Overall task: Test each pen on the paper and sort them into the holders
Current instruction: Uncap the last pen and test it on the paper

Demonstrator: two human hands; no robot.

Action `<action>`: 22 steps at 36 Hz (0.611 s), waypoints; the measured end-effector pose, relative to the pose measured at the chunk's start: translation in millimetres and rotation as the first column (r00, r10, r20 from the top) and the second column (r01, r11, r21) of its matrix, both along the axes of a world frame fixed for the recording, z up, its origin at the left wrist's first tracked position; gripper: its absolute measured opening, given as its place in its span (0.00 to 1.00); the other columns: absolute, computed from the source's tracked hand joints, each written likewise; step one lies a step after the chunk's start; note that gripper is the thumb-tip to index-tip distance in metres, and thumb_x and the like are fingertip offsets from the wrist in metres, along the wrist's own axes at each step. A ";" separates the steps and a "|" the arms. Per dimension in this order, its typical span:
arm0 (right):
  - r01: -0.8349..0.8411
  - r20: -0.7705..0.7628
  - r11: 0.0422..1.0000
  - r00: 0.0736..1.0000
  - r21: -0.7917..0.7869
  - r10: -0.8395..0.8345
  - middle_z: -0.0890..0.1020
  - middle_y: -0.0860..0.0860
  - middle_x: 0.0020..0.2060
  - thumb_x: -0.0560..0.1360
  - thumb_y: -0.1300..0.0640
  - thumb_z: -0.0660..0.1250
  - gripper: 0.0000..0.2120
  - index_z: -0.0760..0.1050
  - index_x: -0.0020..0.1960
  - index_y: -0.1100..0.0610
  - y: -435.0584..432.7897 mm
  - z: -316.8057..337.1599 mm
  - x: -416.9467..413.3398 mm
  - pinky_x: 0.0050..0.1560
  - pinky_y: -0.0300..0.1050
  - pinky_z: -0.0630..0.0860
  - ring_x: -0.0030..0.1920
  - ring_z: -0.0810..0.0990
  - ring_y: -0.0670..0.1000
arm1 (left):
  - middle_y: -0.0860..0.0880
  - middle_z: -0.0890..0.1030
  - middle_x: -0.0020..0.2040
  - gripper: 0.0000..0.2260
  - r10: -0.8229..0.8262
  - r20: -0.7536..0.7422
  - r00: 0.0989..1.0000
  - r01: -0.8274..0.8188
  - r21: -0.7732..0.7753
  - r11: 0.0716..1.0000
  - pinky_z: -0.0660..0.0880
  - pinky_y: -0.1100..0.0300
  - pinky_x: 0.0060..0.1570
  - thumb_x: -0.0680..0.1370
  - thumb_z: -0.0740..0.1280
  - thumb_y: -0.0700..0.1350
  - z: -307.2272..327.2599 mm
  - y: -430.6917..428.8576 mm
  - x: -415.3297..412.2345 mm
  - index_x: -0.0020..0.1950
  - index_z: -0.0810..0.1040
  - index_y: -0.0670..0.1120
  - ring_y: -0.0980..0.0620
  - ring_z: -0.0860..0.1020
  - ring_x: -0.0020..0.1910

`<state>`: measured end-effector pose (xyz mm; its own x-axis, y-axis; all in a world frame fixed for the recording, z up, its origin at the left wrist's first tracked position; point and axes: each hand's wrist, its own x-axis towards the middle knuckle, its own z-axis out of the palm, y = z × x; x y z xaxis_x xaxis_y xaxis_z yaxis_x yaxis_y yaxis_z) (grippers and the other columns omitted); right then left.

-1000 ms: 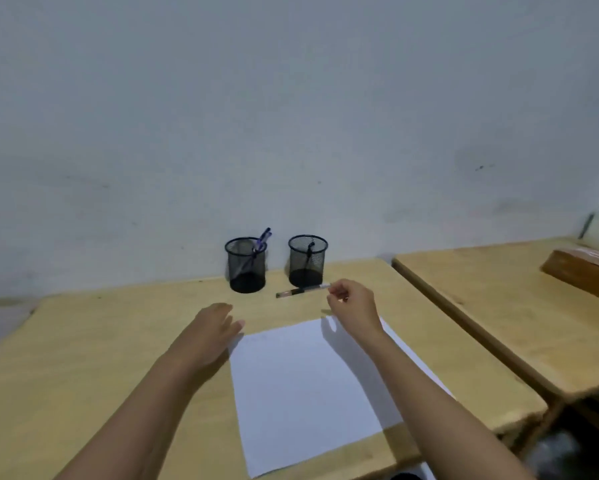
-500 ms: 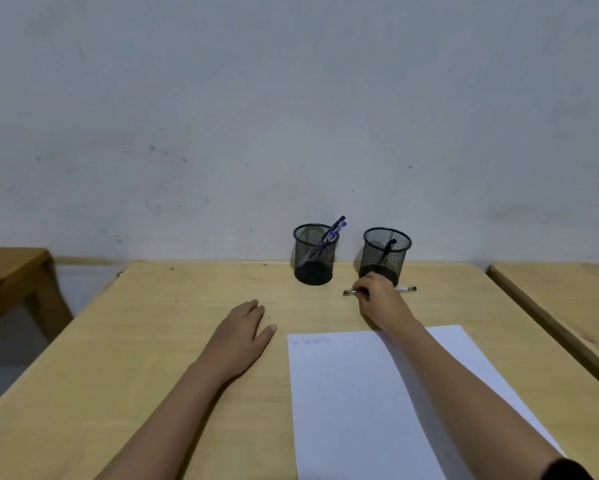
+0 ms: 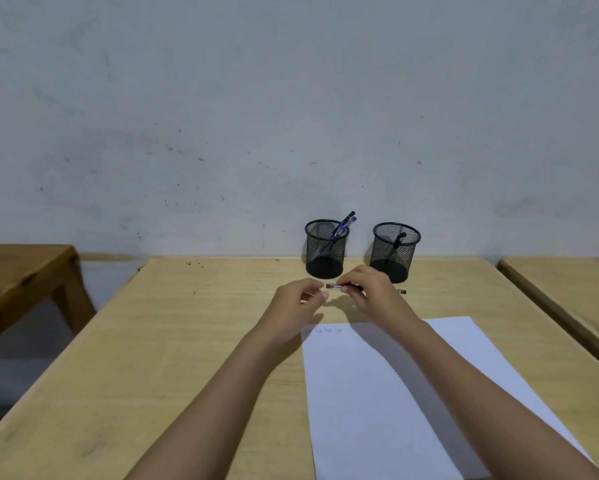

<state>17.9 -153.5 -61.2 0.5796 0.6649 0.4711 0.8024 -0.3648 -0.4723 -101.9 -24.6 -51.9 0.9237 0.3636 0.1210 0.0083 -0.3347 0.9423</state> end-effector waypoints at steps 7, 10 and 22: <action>-0.051 0.057 0.998 0.997 0.022 0.049 0.80 0.54 0.42 0.74 0.63 0.67 0.07 0.82 0.49 0.59 -9.0 19.1 -18.0 0.45 0.34 0.67 0.44 0.75 0.50 | 0.54 0.81 0.37 0.04 0.089 0.208 0.974 -0.099 0.037 0.994 0.73 0.73 0.40 0.74 0.69 0.39 6.8 -8.6 2.7 0.44 0.82 0.48 0.65 0.78 0.36; -0.065 0.036 0.996 0.997 0.062 0.063 0.79 0.49 0.41 0.73 0.60 0.68 0.05 0.82 0.48 0.58 -15.7 29.8 -23.7 0.45 0.30 0.68 0.44 0.76 0.48 | 0.54 0.82 0.36 0.06 0.114 0.254 0.960 -0.116 -0.009 0.993 0.76 0.69 0.43 0.74 0.70 0.39 10.4 -8.9 0.2 0.43 0.82 0.50 0.60 0.80 0.38; 0.018 -0.560 0.912 0.794 0.410 0.237 0.84 0.51 0.32 0.68 0.66 0.73 0.05 0.82 0.44 0.60 -52.7 42.6 -22.7 0.40 0.37 0.79 0.34 0.81 0.48 | 0.56 0.85 0.38 0.08 0.175 0.315 0.933 -0.103 -0.232 0.967 0.75 0.71 0.44 0.71 0.72 0.36 16.4 20.9 -18.6 0.45 0.84 0.48 0.60 0.81 0.41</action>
